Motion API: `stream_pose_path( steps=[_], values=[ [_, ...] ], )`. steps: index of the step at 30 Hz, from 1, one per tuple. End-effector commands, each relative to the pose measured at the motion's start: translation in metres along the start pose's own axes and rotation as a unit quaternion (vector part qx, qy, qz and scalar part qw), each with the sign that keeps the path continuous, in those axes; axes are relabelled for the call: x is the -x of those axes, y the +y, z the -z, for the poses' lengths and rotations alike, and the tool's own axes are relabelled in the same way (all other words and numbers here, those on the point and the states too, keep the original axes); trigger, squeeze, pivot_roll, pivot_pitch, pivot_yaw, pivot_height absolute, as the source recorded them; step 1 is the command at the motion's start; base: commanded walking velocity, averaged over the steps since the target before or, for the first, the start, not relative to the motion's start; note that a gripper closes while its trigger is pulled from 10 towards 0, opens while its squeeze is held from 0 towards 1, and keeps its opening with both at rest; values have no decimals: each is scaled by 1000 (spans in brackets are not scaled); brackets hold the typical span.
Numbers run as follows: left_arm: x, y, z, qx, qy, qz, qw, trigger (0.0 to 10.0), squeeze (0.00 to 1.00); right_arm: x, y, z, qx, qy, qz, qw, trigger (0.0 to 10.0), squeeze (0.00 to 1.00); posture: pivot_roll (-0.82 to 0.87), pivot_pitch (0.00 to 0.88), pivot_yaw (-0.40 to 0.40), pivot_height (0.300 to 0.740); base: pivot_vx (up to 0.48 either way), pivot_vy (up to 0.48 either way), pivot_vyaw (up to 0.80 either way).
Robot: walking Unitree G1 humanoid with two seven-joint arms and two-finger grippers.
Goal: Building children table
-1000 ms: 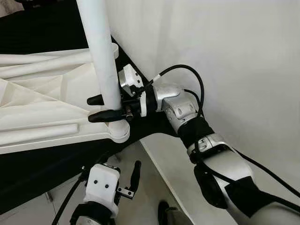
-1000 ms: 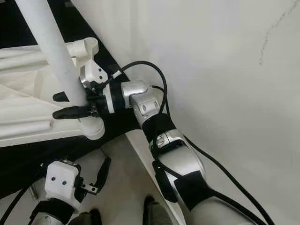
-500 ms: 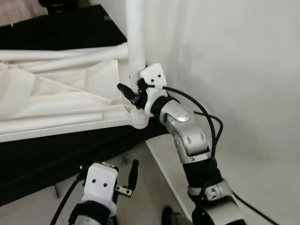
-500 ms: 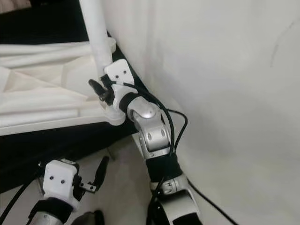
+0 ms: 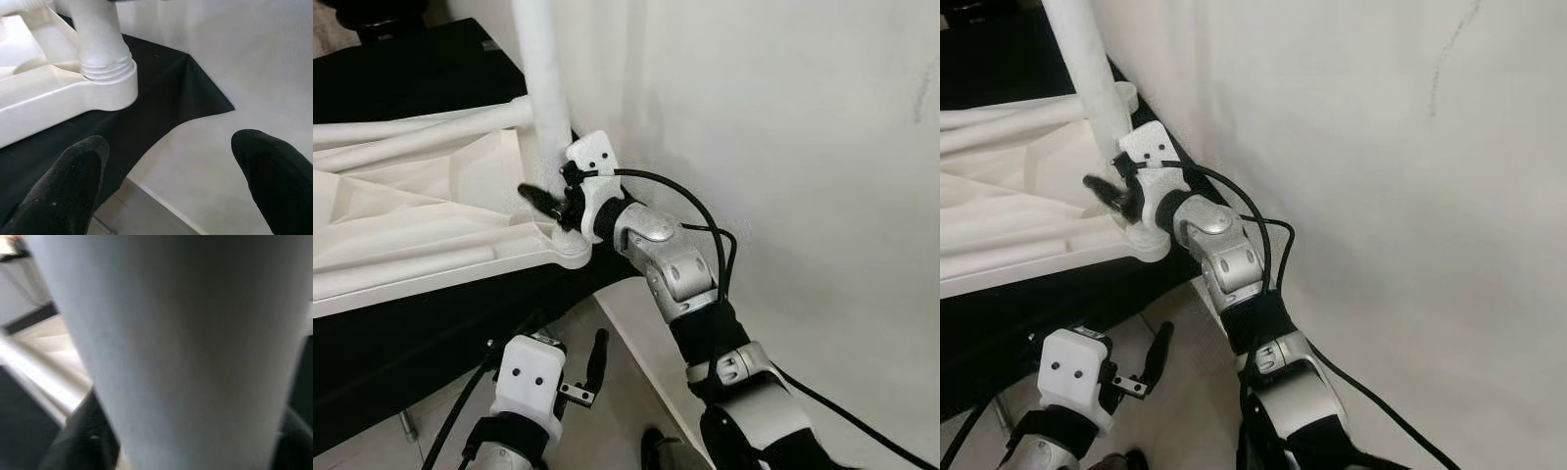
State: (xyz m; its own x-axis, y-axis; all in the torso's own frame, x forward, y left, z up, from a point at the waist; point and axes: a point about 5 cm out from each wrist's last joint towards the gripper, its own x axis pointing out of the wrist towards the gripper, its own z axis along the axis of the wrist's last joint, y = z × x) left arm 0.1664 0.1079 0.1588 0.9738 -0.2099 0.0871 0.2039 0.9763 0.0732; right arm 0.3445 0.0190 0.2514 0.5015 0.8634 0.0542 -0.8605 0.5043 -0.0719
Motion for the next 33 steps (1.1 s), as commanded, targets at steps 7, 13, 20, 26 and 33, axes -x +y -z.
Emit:
stream_pose_path(
  steps=[7, 13, 20, 26, 33],
  values=[
    [3, -2, 2, 7, 9, 1, 1000, 10000, 0, -6, 42, -18, 92, -33, -277, 956, 10000, 0, -15, 276, -70, 740, 0, 0, 0],
    [5, -3, 2, 6, 10, 1, 1000, 10000, 0, -5, 35, -16, 82, -25, -355, 931, 10000, 0, 0, 281, -73, 740, 0, 0, 0],
    [7, -3, 1, 6, 12, -1, 1000, 10000, 0, -6, 31, -14, 64, -15, -399, 914, 0, 0, 16, 292, -73, 740, 0, 0, 0],
    [9, -3, 1, 6, 14, -2, 1000, 10000, 0, -3, 23, -13, 54, -21, -402, 914, 0, 0, 16, 297, -72, 740, 0, 0, 0],
    [7, -3, 2, 8, 14, 0, 1000, 10000, 0, 10, -13, -13, 39, -47, -236, 970, 0, 0, -5, 288, -69, 740, 0, 0, 0]
  ],
)
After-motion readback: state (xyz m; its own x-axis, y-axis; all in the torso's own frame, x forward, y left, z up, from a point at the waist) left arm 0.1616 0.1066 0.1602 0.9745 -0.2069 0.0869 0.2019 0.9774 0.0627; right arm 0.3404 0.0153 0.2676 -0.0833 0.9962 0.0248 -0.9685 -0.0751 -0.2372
